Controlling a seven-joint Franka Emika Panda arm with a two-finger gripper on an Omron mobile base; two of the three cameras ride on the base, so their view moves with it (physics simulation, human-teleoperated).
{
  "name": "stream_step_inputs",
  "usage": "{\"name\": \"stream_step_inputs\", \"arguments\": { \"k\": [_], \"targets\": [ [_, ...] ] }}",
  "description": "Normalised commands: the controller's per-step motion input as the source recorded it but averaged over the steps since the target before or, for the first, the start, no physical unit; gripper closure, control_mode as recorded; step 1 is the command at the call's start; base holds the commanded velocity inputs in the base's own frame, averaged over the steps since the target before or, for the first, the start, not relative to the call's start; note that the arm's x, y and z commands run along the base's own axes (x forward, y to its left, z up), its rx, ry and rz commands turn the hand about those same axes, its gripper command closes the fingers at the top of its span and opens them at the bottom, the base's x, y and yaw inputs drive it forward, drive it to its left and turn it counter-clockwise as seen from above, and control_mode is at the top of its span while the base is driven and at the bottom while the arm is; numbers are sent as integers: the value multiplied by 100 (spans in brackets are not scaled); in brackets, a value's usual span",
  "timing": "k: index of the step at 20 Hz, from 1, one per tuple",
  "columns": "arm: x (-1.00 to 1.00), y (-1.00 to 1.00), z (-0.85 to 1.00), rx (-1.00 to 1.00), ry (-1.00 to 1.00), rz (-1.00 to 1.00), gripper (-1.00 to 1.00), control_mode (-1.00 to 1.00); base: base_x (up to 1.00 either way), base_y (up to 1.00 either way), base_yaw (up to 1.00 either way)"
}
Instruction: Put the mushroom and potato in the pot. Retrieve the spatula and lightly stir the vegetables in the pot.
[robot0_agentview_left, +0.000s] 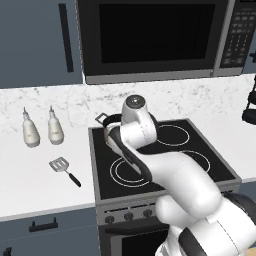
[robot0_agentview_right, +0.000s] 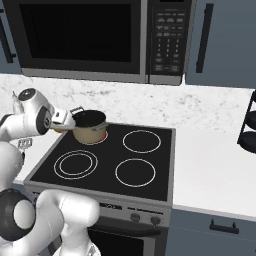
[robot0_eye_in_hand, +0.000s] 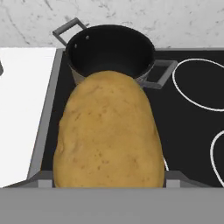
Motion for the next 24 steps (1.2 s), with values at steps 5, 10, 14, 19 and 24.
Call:
{"name": "stream_step_inputs", "arguments": {
  "k": [5,10,14,19,24],
  "targets": [
    [67,-22,0,0,-2,-6,100,-100,0,0,0],
    [56,-1,0,0,-3,-2,100,-100,0,0,0],
    [46,0,-5,0,-3,-2,100,-100,0,0,0],
    [57,0,-18,0,0,-3,100,-100,0,0,0],
    [52,0,-32,0,0,-3,100,-100,0,0,0]
  ]
}}
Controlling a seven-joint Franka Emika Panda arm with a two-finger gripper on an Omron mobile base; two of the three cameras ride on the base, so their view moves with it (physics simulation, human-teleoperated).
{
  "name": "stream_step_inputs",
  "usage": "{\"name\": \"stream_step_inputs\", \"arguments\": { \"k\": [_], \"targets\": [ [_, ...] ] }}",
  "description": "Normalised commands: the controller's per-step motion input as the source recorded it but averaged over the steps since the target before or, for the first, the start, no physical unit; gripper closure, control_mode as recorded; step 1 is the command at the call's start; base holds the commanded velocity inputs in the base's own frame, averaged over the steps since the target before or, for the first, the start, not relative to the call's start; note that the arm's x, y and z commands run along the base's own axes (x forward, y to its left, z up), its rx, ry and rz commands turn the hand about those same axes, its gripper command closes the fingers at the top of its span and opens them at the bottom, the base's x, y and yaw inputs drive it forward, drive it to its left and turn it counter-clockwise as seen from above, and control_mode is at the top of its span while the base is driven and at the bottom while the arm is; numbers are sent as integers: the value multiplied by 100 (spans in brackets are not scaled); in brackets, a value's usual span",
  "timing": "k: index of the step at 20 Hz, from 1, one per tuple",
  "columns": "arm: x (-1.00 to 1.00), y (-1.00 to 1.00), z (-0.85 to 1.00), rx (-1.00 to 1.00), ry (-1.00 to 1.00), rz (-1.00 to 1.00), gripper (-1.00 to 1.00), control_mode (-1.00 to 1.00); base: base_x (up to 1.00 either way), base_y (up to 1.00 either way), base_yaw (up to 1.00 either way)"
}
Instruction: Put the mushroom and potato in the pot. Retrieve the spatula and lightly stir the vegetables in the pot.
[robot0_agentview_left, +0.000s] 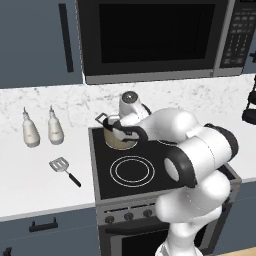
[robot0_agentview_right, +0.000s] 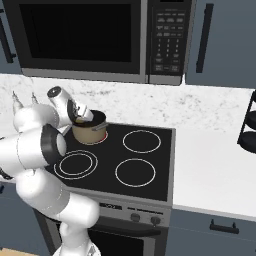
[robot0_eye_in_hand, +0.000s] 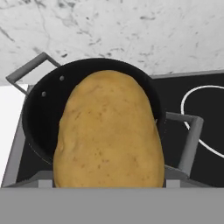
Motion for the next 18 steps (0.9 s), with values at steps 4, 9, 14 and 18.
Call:
{"name": "stream_step_inputs", "arguments": {
  "k": [4,9,14,18],
  "targets": [
    [46,0,-38,0,0,-3,100,-100,0,0,0],
    [32,0,-31,0,0,-3,100,-100,0,0,0],
    [23,0,-21,0,0,-3,100,-100,0,0,0],
    [25,0,-12,0,0,-4,-100,-100,0,0,0]
  ]
}}
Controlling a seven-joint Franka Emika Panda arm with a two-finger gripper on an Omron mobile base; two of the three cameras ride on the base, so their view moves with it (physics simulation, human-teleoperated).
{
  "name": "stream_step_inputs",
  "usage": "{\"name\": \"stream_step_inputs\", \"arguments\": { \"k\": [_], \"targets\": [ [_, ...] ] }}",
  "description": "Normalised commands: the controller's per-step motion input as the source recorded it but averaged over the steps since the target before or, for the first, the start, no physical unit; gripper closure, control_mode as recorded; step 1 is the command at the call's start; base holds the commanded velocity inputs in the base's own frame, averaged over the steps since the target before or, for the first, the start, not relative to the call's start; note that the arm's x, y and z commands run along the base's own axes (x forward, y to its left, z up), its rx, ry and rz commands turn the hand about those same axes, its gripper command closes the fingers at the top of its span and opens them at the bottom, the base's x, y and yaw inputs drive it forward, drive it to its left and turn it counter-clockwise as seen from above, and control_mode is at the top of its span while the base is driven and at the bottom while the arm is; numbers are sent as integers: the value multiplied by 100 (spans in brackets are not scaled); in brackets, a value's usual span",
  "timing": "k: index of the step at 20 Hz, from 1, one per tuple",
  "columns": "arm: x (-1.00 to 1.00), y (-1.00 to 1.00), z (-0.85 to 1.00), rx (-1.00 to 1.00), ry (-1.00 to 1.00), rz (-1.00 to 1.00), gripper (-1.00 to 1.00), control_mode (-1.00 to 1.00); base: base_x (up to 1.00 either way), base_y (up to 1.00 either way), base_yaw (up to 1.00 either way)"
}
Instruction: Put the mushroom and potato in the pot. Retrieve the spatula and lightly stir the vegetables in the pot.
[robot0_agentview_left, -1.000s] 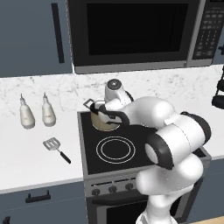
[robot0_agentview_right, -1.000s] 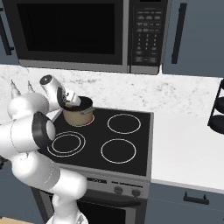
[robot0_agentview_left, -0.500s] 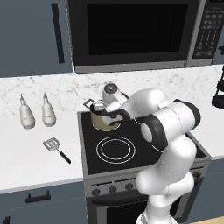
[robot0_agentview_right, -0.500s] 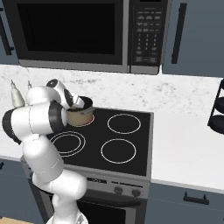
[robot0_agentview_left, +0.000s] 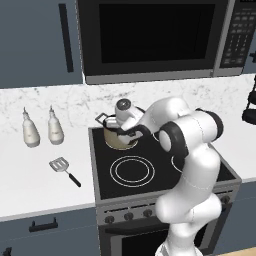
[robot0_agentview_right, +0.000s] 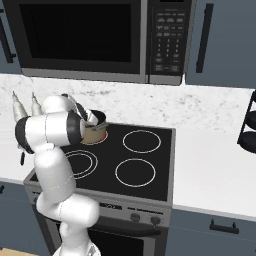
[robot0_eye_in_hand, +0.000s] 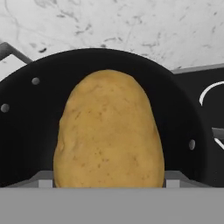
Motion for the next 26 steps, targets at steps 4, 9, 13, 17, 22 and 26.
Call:
{"name": "stream_step_inputs", "arguments": {
  "k": [4,9,13,17,22,26],
  "targets": [
    [32,-2,-1,0,0,-5,-100,-100,0,0,0],
    [11,-4,6,1,0,-2,-100,-100,0,0,0],
    [0,0,25,1,0,0,-100,-100,0,0,0],
    [-21,-1,52,1,-2,0,-100,-100,0,0,0],
    [-94,-1,72,2,-9,0,-100,-100,0,0,0],
    [-100,0,33,0,-9,2,-100,-100,0,0,0]
  ]
}}
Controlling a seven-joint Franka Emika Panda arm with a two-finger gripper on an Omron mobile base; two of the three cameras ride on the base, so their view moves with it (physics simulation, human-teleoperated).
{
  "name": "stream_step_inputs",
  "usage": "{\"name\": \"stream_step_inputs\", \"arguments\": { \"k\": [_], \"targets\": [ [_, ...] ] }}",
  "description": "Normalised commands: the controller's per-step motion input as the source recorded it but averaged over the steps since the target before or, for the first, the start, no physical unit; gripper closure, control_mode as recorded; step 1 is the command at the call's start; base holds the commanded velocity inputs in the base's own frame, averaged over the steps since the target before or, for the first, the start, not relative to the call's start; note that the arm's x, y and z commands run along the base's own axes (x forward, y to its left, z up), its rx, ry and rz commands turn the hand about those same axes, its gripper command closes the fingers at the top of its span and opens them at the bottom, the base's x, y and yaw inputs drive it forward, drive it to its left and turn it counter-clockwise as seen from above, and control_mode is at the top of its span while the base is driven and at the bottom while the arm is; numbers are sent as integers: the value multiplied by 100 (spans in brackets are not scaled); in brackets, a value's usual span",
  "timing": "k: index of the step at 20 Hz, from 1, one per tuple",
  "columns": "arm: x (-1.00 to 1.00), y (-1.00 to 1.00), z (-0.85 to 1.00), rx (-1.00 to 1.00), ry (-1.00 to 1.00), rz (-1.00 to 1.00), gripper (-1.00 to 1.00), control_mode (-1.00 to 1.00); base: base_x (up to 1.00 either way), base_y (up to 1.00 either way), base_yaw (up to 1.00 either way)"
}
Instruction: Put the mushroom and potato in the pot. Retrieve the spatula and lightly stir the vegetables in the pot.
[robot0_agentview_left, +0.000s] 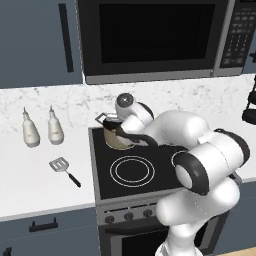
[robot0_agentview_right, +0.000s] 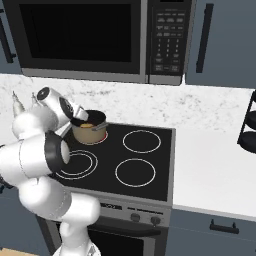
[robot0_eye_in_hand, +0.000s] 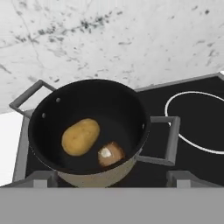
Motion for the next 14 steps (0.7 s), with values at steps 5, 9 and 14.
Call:
{"name": "stream_step_inputs", "arguments": {
  "k": [5,9,14],
  "targets": [
    [-100,15,18,0,0,12,-100,-100,0,0,0],
    [-100,53,27,4,14,21,-100,-100,0,0,0],
    [-99,90,8,1,12,20,-100,-100,0,0,0]
  ]
}}
